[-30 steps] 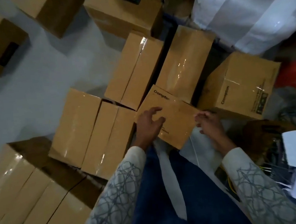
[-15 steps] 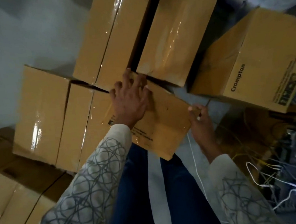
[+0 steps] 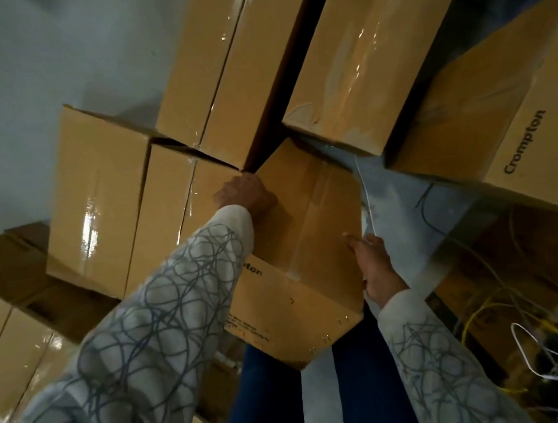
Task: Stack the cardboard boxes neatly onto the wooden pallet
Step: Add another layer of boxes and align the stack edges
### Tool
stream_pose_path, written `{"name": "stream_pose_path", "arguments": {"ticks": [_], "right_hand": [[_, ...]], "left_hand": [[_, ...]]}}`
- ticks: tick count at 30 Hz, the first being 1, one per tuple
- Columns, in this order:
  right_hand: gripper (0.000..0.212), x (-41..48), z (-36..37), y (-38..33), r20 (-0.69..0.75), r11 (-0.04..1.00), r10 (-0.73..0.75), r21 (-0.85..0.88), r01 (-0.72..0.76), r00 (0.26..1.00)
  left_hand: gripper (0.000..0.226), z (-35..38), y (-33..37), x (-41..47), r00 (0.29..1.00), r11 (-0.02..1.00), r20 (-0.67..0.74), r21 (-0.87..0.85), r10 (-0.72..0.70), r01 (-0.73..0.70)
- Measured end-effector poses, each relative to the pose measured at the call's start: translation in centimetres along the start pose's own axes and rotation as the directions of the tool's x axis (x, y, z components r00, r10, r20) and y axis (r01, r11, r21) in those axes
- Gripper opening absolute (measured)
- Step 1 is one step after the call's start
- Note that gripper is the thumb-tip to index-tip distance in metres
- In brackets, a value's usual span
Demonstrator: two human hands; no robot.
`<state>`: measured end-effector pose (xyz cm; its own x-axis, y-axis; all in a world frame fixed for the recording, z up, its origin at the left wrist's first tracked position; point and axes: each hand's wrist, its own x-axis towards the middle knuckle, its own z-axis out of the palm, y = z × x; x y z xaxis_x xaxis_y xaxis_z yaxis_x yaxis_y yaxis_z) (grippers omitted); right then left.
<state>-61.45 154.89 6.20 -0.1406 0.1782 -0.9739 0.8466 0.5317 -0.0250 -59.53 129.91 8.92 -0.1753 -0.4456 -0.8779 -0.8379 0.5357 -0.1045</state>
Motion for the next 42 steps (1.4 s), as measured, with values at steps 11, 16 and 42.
{"name": "stream_pose_path", "arguments": {"ticks": [11,16,42], "right_hand": [[0.039,-12.0,6.5,2.1,0.32,0.829,0.057,0.513,-0.223,0.946],[0.116,-20.8,11.6,3.7,0.206,0.866,0.094,0.465,-0.182,0.974],[0.069,-52.8,22.2,-3.8,0.561,-0.287,-0.824,-0.529,0.799,0.075]], "left_hand": [[0.049,-4.8,-4.0,-2.2,0.981,0.997,-0.18,0.02,-0.066,0.071],[0.042,-11.4,-7.9,-9.1,0.939,0.997,-0.338,0.016,-0.063,0.072],[0.051,1.4,-28.5,-48.0,0.608,-0.373,-0.045,-0.753,-0.793,-0.542]]}}
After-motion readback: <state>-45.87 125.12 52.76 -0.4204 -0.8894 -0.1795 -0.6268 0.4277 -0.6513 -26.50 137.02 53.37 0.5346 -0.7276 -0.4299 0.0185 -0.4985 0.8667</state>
